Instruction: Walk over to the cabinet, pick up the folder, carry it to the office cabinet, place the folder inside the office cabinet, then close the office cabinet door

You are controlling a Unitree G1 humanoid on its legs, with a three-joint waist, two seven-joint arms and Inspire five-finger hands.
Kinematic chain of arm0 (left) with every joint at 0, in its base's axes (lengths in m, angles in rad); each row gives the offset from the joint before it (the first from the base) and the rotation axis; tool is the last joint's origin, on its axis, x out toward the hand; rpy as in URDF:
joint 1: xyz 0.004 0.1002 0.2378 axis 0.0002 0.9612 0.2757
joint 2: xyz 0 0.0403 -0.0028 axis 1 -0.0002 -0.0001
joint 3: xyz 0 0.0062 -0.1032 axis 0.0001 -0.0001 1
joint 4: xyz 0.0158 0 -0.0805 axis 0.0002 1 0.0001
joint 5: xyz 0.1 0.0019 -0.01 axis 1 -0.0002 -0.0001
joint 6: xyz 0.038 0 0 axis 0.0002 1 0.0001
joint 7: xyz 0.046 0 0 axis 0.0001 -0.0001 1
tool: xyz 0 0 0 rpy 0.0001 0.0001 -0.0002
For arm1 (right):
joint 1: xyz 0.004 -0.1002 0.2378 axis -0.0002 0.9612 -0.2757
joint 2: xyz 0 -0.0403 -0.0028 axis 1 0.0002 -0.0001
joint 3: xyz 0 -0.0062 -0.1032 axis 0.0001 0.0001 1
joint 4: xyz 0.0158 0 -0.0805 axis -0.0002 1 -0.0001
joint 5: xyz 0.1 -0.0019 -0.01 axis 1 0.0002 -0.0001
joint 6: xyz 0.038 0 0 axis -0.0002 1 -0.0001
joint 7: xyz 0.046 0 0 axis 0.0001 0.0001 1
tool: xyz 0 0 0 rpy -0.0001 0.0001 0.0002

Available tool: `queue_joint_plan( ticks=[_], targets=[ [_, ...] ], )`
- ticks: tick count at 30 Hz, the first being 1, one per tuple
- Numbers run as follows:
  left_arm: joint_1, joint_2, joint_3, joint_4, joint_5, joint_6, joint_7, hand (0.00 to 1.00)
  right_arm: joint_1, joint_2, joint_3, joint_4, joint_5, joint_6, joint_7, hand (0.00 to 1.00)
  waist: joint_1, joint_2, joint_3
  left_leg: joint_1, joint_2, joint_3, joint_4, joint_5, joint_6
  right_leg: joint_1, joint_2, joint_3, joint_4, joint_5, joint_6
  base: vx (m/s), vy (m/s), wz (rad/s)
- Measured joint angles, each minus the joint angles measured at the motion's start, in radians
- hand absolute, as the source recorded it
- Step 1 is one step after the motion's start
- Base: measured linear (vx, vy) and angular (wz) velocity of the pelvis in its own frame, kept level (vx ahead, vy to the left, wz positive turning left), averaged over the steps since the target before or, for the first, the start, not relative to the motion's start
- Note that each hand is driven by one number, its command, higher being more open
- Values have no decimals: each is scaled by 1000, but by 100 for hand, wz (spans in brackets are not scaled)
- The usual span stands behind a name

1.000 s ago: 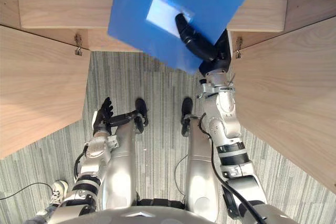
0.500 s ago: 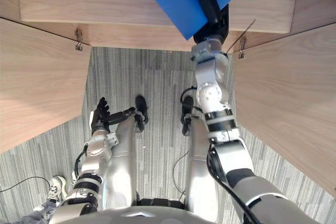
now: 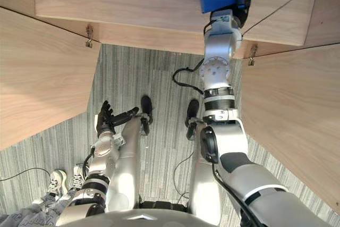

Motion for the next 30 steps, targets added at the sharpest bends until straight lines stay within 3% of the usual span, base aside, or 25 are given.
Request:
queue_joint_plan(
  ticks=[6,19,24,30],
  targets=[
    [-18,-17,-26,19,-19,5,16,100,-9,-6,-42,0,4,-38,-43,100,8,18,-10,-2,-8,-1,-25,11,-1,-3,-5,-5,-15,3,0,11,2,4],
    [-25,-42,-38,16,-21,5,15,100,-92,-49,13,7,-7,-10,-36,100,10,25,-14,-6,-11,-7,-34,15,-3,-4,-8,-14,-21,3,0,2,-1,0],
    [-25,-42,-42,16,-32,5,15,100,-94,-73,59,49,-12,11,-19,100,10,29,-17,-6,-12,-8,-35,17,-3,-4,-10,-17,-19,2,-1,0,0,0],
    [-25,-37,-41,19,-38,5,7,100,-127,-133,229,119,-92,105,77,100,-1,29,-17,-8,-12,-8,-35,17,-3,-4,-10,-18,-21,2,-1,0,0,0]
  ],
)
